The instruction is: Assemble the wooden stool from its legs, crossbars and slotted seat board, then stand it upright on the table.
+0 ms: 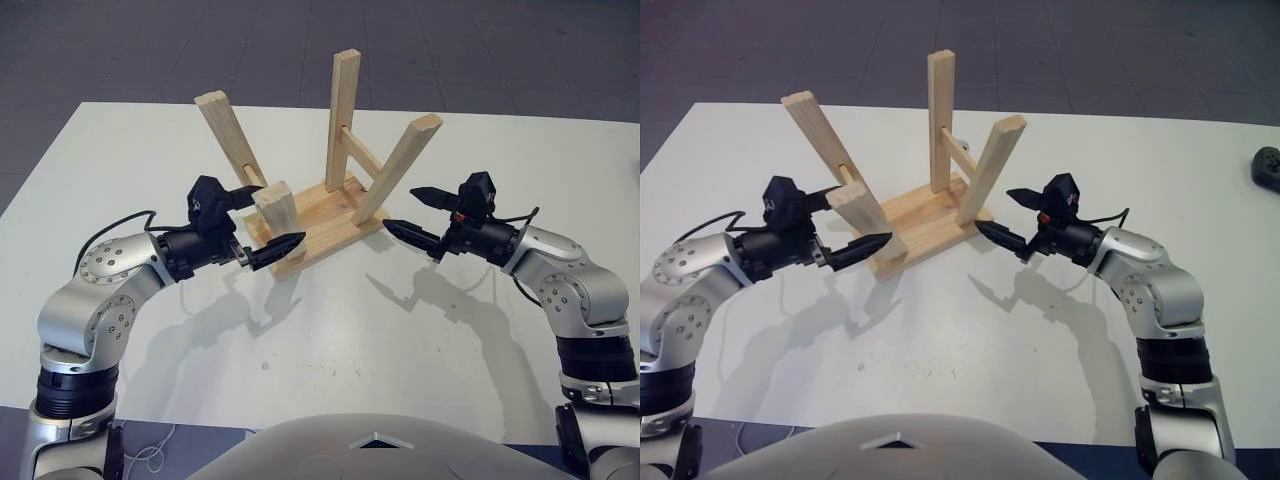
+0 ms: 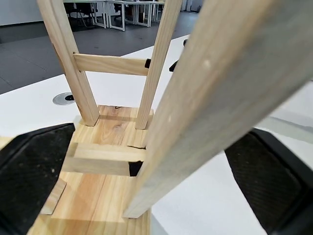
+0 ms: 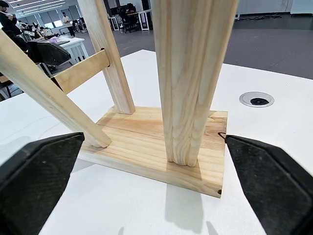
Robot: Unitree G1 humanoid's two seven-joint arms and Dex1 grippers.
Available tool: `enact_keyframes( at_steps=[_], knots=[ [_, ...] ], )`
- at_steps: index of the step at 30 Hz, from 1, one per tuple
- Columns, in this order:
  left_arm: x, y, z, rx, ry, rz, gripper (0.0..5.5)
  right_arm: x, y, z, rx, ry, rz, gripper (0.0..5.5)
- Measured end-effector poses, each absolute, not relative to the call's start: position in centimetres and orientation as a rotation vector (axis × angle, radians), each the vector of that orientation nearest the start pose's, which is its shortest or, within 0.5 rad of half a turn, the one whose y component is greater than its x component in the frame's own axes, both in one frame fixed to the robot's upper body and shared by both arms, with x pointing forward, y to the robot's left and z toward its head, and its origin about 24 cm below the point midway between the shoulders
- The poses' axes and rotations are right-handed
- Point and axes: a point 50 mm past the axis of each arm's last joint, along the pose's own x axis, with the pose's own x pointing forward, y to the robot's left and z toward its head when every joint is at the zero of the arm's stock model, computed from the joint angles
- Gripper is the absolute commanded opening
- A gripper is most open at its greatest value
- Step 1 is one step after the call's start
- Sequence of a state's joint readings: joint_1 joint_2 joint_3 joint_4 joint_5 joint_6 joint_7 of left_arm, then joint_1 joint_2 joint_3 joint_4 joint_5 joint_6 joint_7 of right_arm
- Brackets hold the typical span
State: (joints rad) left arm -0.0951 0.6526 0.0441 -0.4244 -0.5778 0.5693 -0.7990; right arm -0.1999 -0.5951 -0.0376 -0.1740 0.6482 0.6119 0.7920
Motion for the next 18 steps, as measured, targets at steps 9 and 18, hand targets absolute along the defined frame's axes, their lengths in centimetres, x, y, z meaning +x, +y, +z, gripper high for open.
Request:
enact_keyframes(
  at_steps=[9,18],
  knots=[
    [23.7,18.4,12.7,0.243,0.1,-1.0,5.17,26.3,-19.4,11.4,0.104,0.231,0.913,5.4],
    [25.4,19.7,10.8,0.209,0.123,-0.798,5.38,24.7,-19.5,10.2,0.144,0.255,0.88,5.4]
  ],
)
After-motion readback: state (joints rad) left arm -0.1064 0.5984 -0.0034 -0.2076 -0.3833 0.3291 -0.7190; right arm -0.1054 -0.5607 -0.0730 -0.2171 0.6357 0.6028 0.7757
